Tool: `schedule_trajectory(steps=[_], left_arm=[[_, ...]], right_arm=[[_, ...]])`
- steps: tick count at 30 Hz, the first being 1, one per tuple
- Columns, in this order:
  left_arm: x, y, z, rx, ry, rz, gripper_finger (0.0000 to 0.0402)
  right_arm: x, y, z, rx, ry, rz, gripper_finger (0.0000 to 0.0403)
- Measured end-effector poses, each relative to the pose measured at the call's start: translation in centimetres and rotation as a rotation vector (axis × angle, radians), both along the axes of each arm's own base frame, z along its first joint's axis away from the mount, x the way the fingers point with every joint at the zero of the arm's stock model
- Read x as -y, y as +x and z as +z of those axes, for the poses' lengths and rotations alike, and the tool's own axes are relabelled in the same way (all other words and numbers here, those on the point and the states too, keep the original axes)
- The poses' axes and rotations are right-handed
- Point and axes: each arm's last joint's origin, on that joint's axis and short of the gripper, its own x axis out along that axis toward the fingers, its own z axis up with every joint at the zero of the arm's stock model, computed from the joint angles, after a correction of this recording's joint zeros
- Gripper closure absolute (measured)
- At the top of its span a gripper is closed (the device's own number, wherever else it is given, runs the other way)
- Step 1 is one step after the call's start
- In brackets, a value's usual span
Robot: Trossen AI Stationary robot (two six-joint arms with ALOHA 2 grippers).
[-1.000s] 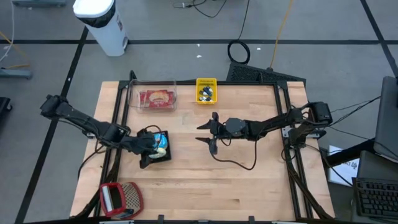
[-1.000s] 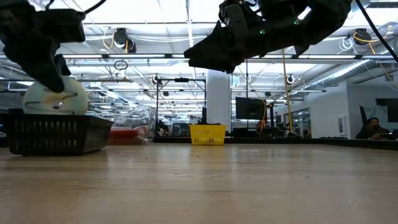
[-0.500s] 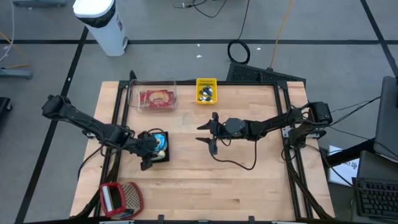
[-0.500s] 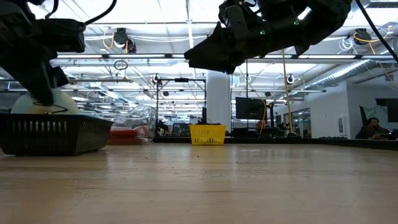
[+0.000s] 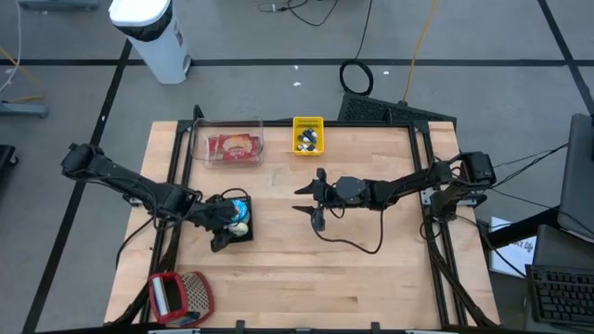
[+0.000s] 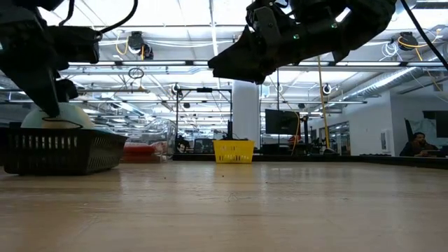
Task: Pick & Place Food Item
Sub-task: Put the light blue donut into the black bin, then return to Home Position
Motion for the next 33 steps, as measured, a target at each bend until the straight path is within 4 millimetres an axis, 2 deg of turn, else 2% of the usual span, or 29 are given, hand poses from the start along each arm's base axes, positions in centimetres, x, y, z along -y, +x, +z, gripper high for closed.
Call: schedule_trajectory(steps=[7, 15, 19, 23, 28, 33], left_arm=[[-0.4, 0.5, 2.7, 0.07, -0.109, -0.081, 0.0161], [-1.5, -1.1, 6.7, 0.305, -0.028, -0.184, 0.016], [-2.3, -2.6, 8.8, 0.447, 0.062, -0.163, 0.016], [-3.4, -4.4, 10.8, 0.604, 0.268, -0.166, 0.016], [-3.8, -5.7, 12.0, 0.721, 0.392, -0.187, 0.016], [-3.9, -6.0, 12.7, 0.8, 0.437, -0.199, 0.016]], right_arm=[[0.0, 0.0, 0.0, -0.001, -0.007, 0.0, 0.02], [0.1, 0.0, 0.1, 0.007, -0.007, 0.0, 0.02], [0.1, 0.0, 0.1, 0.005, -0.006, 0.0, 0.02], [0.1, 0.0, 0.0, -0.001, -0.017, 0.002, 0.0198], [0.1, 0.0, -0.1, -0.01, -0.039, 0.007, 0.0198], [0.1, 0.0, -0.1, -0.012, -0.052, 0.009, 0.0201]])
